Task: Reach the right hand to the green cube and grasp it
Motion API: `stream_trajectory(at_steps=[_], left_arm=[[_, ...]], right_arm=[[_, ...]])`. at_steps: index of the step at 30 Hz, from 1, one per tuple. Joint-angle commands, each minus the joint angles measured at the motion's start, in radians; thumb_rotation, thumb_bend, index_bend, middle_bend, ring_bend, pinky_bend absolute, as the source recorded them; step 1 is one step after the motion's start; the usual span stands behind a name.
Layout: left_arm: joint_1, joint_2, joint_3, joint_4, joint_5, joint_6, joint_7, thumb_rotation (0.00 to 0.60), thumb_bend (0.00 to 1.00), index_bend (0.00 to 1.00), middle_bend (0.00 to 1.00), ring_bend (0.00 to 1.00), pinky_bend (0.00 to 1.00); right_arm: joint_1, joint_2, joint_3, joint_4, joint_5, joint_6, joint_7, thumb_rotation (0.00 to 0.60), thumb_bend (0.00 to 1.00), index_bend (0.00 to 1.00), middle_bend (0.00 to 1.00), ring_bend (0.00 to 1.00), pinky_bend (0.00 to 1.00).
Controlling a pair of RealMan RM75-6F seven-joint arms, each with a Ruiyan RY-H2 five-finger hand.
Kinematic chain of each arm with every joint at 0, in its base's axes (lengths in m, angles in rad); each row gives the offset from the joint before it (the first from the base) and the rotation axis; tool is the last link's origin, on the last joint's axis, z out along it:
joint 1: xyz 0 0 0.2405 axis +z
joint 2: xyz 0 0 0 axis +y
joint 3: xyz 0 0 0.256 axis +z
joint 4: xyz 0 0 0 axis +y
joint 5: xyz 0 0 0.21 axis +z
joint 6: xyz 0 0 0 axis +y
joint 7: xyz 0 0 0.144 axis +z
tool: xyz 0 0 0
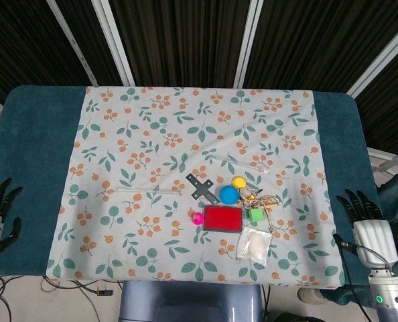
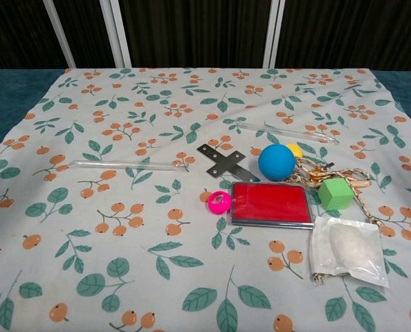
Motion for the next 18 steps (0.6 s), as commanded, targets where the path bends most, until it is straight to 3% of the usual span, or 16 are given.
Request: stream_trajectory(at_steps=[1, 18], left_arm=[[0.0, 0.0, 0.0, 0.0, 0.0, 0.0, 0.0, 0.6, 0.54, 0.13, 0.0, 0.06, 0.1], [0.0, 0.0, 0.0, 0.001, -0.002, -0.001, 0.0, 0.6, 0.54, 0.13, 0.0, 0.06, 0.1]], right_arm=[[0.0, 0.001, 0.0, -0.001, 0.0, 0.0, -0.003, 0.6, 0.2, 0.18, 0.13, 0.1, 0.22], [0.002, 0.009, -0.005, -0.013, 0.006, -0.019, -0.004, 0.6, 0.19, 0.18, 0.16, 0.1, 0.22]])
